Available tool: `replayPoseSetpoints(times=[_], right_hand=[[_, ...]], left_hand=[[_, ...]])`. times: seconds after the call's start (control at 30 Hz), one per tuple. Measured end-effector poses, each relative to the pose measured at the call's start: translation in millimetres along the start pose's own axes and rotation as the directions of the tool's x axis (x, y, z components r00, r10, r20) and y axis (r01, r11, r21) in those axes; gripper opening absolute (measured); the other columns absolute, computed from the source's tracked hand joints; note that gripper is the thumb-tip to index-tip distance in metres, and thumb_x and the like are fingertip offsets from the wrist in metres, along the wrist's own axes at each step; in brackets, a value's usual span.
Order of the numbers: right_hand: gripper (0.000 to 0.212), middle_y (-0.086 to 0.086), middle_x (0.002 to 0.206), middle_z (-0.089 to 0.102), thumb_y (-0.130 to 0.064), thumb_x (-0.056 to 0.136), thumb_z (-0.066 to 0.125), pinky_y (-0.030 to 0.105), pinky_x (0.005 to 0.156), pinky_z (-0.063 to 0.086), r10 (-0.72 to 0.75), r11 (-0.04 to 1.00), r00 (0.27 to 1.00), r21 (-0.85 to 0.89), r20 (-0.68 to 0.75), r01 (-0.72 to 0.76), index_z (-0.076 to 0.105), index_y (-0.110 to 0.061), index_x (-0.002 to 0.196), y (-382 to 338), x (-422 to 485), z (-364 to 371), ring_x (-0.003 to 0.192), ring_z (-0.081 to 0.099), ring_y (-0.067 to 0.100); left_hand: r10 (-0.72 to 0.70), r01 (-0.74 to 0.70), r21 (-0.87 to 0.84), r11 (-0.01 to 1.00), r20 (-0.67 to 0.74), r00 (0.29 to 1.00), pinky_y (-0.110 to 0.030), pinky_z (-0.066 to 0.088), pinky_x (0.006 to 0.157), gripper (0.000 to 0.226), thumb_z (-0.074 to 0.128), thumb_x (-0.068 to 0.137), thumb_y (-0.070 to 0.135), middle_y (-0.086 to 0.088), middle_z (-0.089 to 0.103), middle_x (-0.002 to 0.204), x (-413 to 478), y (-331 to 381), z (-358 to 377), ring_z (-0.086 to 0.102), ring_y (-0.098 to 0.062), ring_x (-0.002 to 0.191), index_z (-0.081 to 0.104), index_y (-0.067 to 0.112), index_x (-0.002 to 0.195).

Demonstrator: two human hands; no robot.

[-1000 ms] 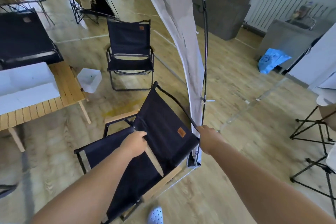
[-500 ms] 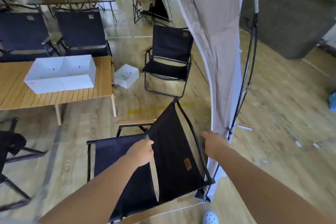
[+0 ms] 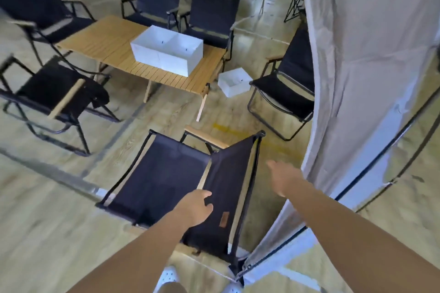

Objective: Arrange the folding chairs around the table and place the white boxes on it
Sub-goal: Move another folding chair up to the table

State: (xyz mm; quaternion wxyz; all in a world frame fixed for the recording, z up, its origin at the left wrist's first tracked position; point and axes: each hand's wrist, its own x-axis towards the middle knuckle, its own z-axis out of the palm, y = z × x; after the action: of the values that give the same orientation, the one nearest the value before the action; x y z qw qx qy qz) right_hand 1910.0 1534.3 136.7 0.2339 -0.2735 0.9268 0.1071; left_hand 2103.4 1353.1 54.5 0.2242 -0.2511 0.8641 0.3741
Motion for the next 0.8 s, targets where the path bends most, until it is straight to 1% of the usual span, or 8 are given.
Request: replayPoseSetpoints(times=[0.1,0.2,0.33,0.43,0.53,0.67,0.73,0.8], right_hand=[[0.071,0.006,0.142,0.044,0.003,0.084,0.046,0.045,0.096,0.045,-0.037,0.998,0.999,-0.044,0.007,0.038,0.031,-0.023,0.147,-4.4,8.7,-10.7,0.122,0.049,0.030],[0.074,0.005,0.146,0.040,0.003,0.085,0.042,0.043,0.097,0.045,-0.062,0.995,0.998,-0.077,0.008,0.062,0.025,-0.026,0.151,-14.8,12.0,-20.0,0.123,0.049,0.029],[0.072,0.002,0.150,0.037,-0.001,0.087,0.042,0.042,0.097,0.045,-0.094,0.991,0.995,-0.091,-0.013,0.093,0.024,-0.027,0.152,-21.7,19.7,-22.8,0.123,0.049,0.028],[0.069,0.001,0.149,0.037,-0.003,0.087,0.043,0.042,0.098,0.044,-0.122,0.986,0.992,-0.119,-0.019,0.119,0.028,-0.026,0.149,-19.1,34.5,-27.6,0.126,0.047,0.027],[0.063,0.002,0.150,0.034,-0.005,0.089,0.041,0.044,0.099,0.045,-0.157,0.979,0.987,-0.132,-0.020,0.153,0.030,-0.024,0.148,-10.2,55.2,-28.4,0.126,0.046,0.029],[0.063,0.002,0.149,0.034,-0.009,0.088,0.042,0.044,0.098,0.045,-0.238,0.953,0.970,-0.206,-0.045,0.224,0.030,-0.025,0.148,4.8,86.3,-29.9,0.125,0.046,0.030],[0.061,0.002,0.148,0.035,-0.009,0.089,0.041,0.043,0.096,0.044,-0.276,0.932,0.960,-0.255,-0.039,0.257,0.031,-0.026,0.147,12.2,98.6,-29.8,0.126,0.045,0.031],[0.063,0.002,0.150,0.032,-0.007,0.089,0.041,0.044,0.096,0.042,-0.301,0.909,0.954,-0.306,-0.013,0.282,0.030,-0.026,0.147,21.2,108.5,-27.5,0.128,0.042,0.031]], left_hand=[[-0.043,0.041,-0.049,0.998,-0.025,0.999,-0.028,0.032,0.111,0.054,0.048,0.098,0.037,0.006,0.037,0.153,-11.1,-0.3,4.8,0.037,-0.016,0.139,0.036,0.024,0.149],[-0.087,0.083,-0.085,0.993,-0.052,0.995,-0.028,0.038,0.107,0.053,0.049,0.098,0.038,0.006,0.042,0.149,-16.1,-4.4,0.6,0.045,-0.018,0.132,0.037,0.025,0.148],[-0.126,0.117,-0.096,0.988,-0.089,0.988,-0.031,0.036,0.109,0.051,0.050,0.098,0.037,0.004,0.043,0.149,-20.3,-4.4,-12.5,0.044,-0.020,0.134,0.040,0.023,0.146],[-0.143,0.124,-0.134,0.983,-0.147,0.979,-0.029,0.039,0.102,0.041,0.051,0.098,0.030,0.002,0.053,0.140,-25.9,3.9,-16.0,0.050,-0.021,0.126,0.050,0.021,0.138],[-0.189,0.159,-0.181,0.971,-0.165,0.968,-0.028,0.041,0.098,0.037,0.052,0.098,0.029,0.001,0.057,0.135,-29.4,11.5,-6.7,0.054,-0.022,0.121,0.054,0.020,0.134],[-0.305,0.253,-0.267,0.930,-0.174,0.936,-0.028,0.039,0.104,0.054,0.055,0.094,0.041,0.002,0.049,0.144,-29.6,26.8,22.2,0.049,-0.020,0.128,0.045,0.020,0.143],[-0.360,0.290,-0.335,0.897,-0.171,0.917,-0.028,0.041,0.101,0.057,0.056,0.093,0.047,0.001,0.052,0.141,-28.8,40.6,42.4,0.052,-0.019,0.124,0.047,0.020,0.142],[-0.413,0.323,-0.402,0.857,-0.158,0.897,-0.027,0.041,0.100,0.068,0.057,0.088,0.059,0.004,0.053,0.140,-26.8,56.6,65.0,0.053,-0.017,0.123,0.045,0.021,0.144]])
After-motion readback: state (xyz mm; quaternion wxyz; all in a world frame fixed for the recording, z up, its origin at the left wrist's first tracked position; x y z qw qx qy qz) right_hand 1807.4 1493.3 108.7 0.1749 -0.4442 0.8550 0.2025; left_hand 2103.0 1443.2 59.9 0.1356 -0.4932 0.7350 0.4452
